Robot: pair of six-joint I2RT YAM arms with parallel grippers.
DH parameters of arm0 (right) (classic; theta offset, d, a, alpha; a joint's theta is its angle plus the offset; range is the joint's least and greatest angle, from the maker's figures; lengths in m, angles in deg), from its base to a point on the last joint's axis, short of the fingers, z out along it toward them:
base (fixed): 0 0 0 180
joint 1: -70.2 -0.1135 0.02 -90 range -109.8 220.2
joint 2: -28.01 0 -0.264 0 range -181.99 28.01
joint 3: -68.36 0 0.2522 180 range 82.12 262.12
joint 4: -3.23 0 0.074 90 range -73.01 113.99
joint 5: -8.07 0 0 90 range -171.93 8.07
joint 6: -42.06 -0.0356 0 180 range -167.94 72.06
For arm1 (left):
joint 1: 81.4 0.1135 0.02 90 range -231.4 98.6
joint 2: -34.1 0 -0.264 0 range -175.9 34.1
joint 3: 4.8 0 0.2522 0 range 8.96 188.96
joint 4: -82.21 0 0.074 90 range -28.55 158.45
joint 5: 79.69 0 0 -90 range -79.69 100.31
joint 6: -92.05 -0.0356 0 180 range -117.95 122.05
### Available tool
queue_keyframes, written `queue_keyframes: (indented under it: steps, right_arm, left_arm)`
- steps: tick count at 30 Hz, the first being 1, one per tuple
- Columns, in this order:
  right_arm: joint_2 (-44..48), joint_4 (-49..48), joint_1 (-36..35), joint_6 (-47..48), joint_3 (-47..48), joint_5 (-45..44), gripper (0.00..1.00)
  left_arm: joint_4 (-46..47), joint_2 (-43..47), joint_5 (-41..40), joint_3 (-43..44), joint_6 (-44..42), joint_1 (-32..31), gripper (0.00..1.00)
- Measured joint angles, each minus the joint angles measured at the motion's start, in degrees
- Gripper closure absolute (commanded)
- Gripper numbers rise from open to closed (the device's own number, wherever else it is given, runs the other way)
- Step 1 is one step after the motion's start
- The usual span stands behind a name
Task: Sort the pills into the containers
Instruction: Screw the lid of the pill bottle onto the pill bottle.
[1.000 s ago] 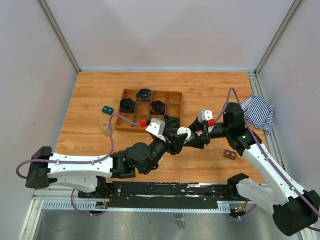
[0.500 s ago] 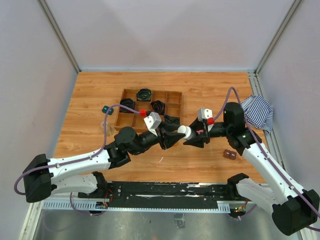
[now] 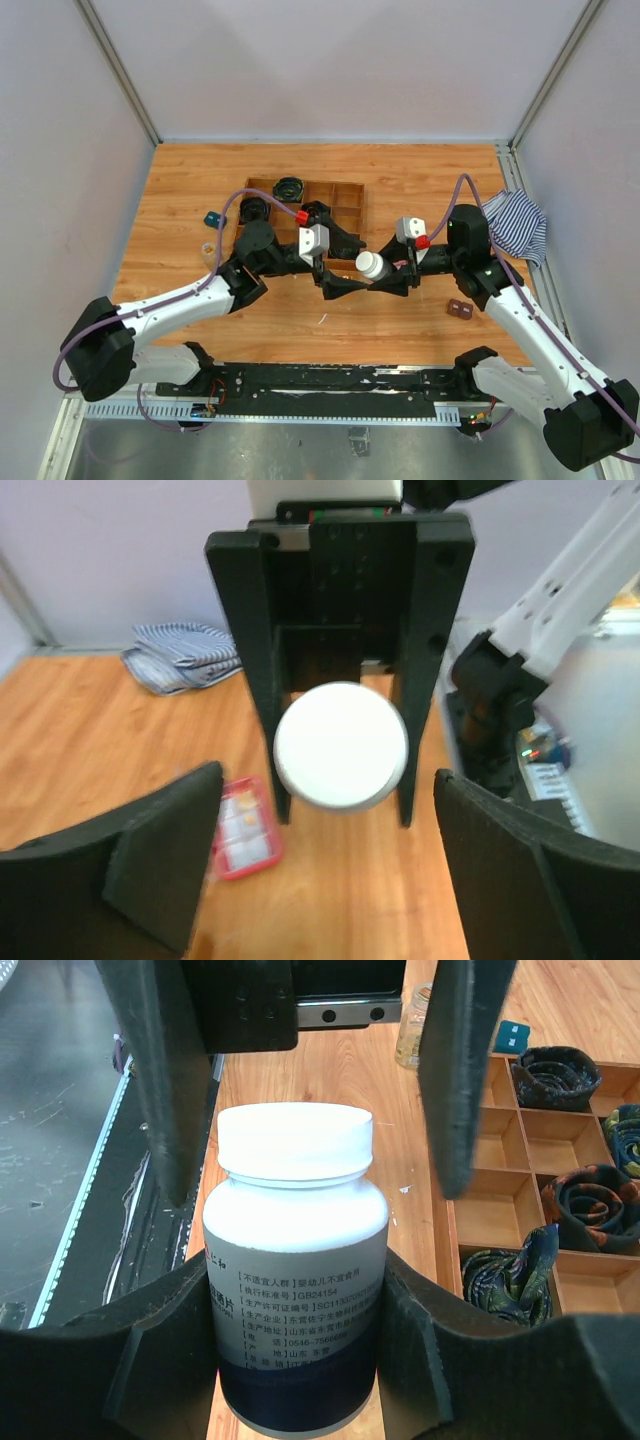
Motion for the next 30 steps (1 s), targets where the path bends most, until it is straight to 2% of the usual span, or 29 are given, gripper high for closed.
queue_keyframes:
  steps: [5, 10, 18, 24, 26, 30]
  right_arm:
    - [-0.04, -0.35, 0.00, 0.00, 0.00, 0.59, 0.99]
    - [-0.04, -0.44, 0.00, 0.00, 0.00, 0.59, 0.99]
    - [-0.02, -0.44, 0.00, 0.00, 0.00, 0.59, 0.99]
    - [-0.04, -0.44, 0.00, 0.02, 0.02, 0.57, 0.99]
    - [-0.04, -0.44, 0.00, 0.02, 0.00, 0.57, 0.99]
    - [-0.04, -0.42, 0.00, 0.02, 0.00, 0.57, 0.99]
  left_arm:
    - [1.46, 3.93, -5.49, -3.26, -1.16, 0.24, 0.01]
    - [4.70, 8.79, -7.23, -5.68, 1.20, 0.26, 0.01]
    - [13.00, 12.79, -12.55, -14.58, 17.99, 0.26, 0.03]
    - [15.85, 14.88, -18.27, -18.67, 30.12, -0.31, 0.12]
    - [15.06, 16.59, -21.68, -18.62, 30.71, -2.49, 0.12]
    - [7.98, 20.48, -33.97, -15.80, 27.43, -13.00, 0.12]
